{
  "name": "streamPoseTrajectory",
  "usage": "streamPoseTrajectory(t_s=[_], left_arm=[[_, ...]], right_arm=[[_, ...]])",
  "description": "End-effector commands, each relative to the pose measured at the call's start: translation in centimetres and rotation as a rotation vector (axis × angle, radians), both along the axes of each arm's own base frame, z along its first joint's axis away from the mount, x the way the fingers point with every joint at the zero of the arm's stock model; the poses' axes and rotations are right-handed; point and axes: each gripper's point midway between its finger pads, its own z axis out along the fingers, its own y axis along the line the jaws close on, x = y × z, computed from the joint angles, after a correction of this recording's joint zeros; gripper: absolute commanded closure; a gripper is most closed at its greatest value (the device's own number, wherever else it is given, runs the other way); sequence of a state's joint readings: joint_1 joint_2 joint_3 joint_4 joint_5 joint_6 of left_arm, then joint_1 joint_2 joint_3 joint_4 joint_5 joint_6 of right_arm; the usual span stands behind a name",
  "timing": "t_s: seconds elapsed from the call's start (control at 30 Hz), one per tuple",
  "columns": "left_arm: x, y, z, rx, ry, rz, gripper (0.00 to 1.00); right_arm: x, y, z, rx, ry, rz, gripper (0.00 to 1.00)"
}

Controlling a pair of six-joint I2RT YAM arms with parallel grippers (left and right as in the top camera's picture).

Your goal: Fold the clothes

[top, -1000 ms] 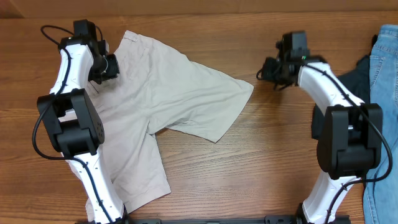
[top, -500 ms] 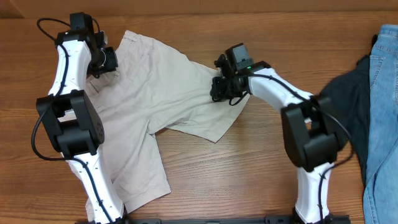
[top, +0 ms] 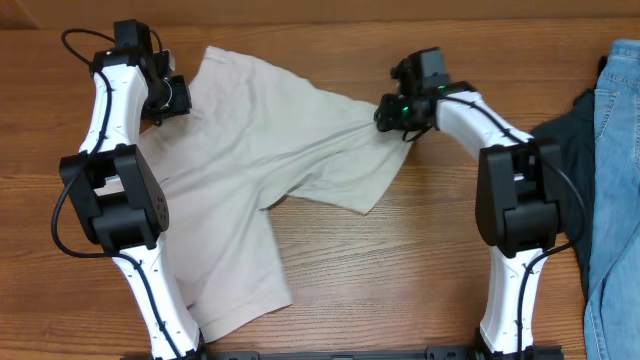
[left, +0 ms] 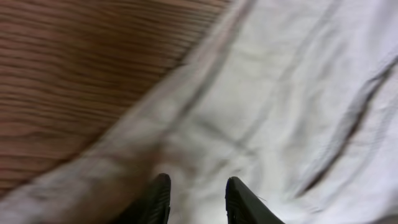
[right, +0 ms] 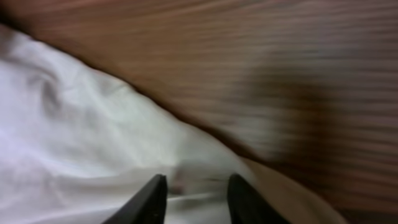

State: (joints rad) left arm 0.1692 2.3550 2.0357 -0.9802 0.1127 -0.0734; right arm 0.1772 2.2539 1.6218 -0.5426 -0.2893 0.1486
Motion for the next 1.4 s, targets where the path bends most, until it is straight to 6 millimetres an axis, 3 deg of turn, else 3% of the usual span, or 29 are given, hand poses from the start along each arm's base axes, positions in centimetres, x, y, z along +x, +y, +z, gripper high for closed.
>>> streamPoseTrajectory(t_s=[0.0,0.2,0.27,0.3,0.43,0.57,0.77,0.83,0.9,0.97,1.03,1.23,1.27,1.3,1.37], left_arm=[[0.7,-1.8,0.6,-0.009,-0.021,-0.054,0.65],[1.3,-2.0,0.8,-0.006,-0.044,-0.056,0.62],[1.3,-2.0,0.8,-0.006,-0.044,-0.057,0.62],[1.3,-2.0,0.8,-0.006,-0.044,-0.057,0.62],[1.4,-2.0,0.8,-0.006,-0.048,-0.058,0.62],[1.3,-2.0,0.8,-0.006,-0.047,-0.058,0.62],[1.2,-2.0,0.7,-0.007,-0.040,-0.059,0.61],[1.1,-2.0,0.7,-0.006,-0.040,-0.062,0.60],[1.2,-2.0,0.7,-0.003,-0.040,-0.069,0.60],[1.1,-2.0,0.7,-0.004,-0.039,-0.069,0.59],[1.1,-2.0,0.7,-0.004,-0.037,-0.069,0.59],[1.2,-2.0,0.7,-0.003,-0.041,-0.069,0.58],[1.2,-2.0,0.7,-0.003,-0.041,-0.069,0.57],[1.1,-2.0,0.7,-0.003,-0.036,-0.069,0.57],[0.9,-2.0,0.7,-0.001,-0.031,-0.081,0.56]], right_arm=[[-0.5,-1.0,1.0,0.048,0.067,0.051,0.51],[-2.9,1.4,10.6,0.119,0.002,0.163,0.44],[-6.6,2.7,13.1,0.116,0.066,0.199,0.43],[-8.4,3.4,13.3,0.107,0.113,0.221,0.43],[-15.9,7.3,11.5,0.051,0.319,0.388,0.43],[-22.8,11.0,7.7,-0.105,0.399,0.614,0.50],[-30.3,15.0,2.7,-0.234,0.342,0.958,0.51],[-32.0,16.3,2.1,-0.247,0.316,1.031,0.59],[-32.6,17.7,1.9,-0.248,0.267,1.071,0.72],[-31.4,18.5,1.5,-0.299,0.196,1.022,0.87],[-30.3,19.2,1.5,-0.303,0.146,0.985,0.92],[-29.3,19.3,0.5,-0.336,0.112,0.979,0.91],[-28.5,18.6,-0.1,-0.397,0.097,0.963,0.87],[-26.5,16.7,-1.3,-0.555,0.058,0.922,0.87],[-26.1,15.2,-3.0,-0.634,0.081,0.897,0.87]])
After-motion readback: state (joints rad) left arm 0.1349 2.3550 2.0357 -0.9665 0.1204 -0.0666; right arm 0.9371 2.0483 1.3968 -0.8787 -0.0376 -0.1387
